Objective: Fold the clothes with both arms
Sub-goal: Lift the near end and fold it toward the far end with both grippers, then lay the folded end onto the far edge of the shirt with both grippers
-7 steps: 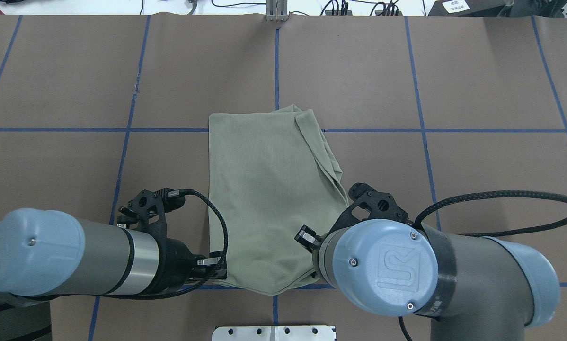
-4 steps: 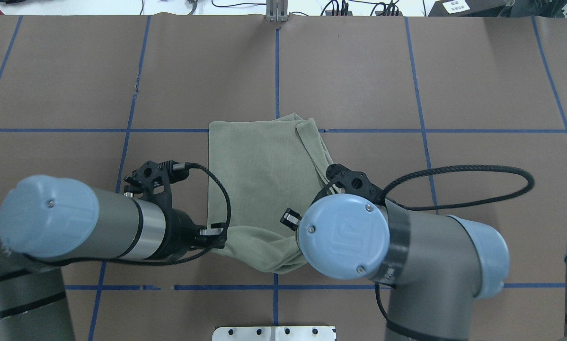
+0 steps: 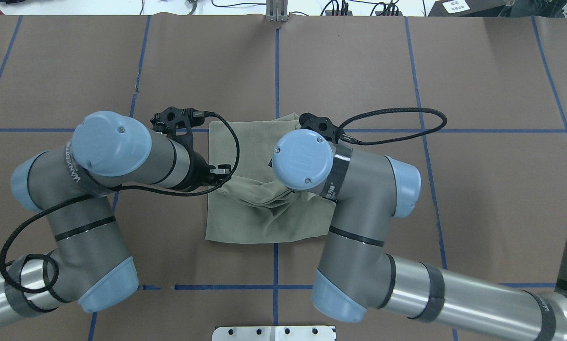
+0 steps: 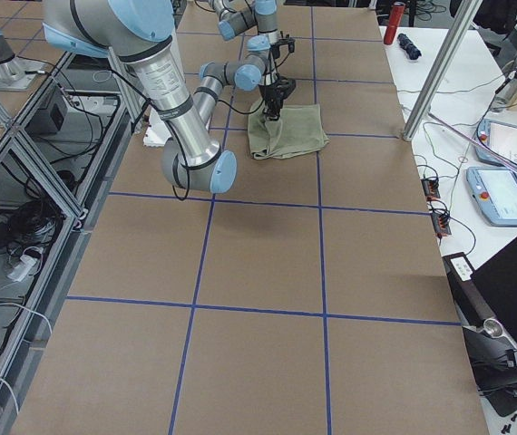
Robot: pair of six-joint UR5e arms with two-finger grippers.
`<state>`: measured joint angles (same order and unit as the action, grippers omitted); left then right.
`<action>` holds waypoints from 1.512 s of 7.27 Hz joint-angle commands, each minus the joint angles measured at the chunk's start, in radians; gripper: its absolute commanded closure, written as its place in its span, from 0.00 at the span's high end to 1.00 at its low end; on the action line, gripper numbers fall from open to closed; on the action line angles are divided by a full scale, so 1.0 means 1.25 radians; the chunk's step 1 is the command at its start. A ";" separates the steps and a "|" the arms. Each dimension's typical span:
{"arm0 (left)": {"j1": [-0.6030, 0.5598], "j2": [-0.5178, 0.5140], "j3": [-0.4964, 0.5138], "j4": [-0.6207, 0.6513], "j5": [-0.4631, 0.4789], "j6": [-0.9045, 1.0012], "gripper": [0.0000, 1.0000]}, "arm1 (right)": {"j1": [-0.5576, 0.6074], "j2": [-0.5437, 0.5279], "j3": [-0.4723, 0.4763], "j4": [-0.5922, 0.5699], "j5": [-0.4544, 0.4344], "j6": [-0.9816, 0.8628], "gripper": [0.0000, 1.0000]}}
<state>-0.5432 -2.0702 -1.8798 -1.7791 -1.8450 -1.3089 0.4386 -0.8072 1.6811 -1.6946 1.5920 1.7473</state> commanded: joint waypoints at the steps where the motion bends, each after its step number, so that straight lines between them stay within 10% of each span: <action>1: -0.024 -0.024 0.117 -0.077 0.003 0.022 0.00 | 0.047 0.053 -0.158 0.101 0.003 -0.034 0.00; 3: -0.046 -0.052 0.201 -0.122 0.005 0.043 0.00 | 0.078 0.102 -0.274 0.164 0.009 -0.051 0.00; 9: -0.097 -0.119 0.323 -0.145 0.005 0.092 0.00 | 0.120 0.103 -0.299 0.165 0.038 -0.101 0.00; 10: -0.097 -0.129 0.352 -0.179 0.005 0.094 0.41 | 0.119 0.103 -0.302 0.165 0.035 -0.119 0.00; 11: -0.096 -0.132 0.365 -0.201 0.006 0.094 0.99 | 0.118 0.103 -0.313 0.165 0.030 -0.130 0.92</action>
<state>-0.6635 -2.2258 -1.4556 -1.9923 -1.8390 -1.1927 0.5875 -0.6781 1.3042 -1.4882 1.6355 1.6040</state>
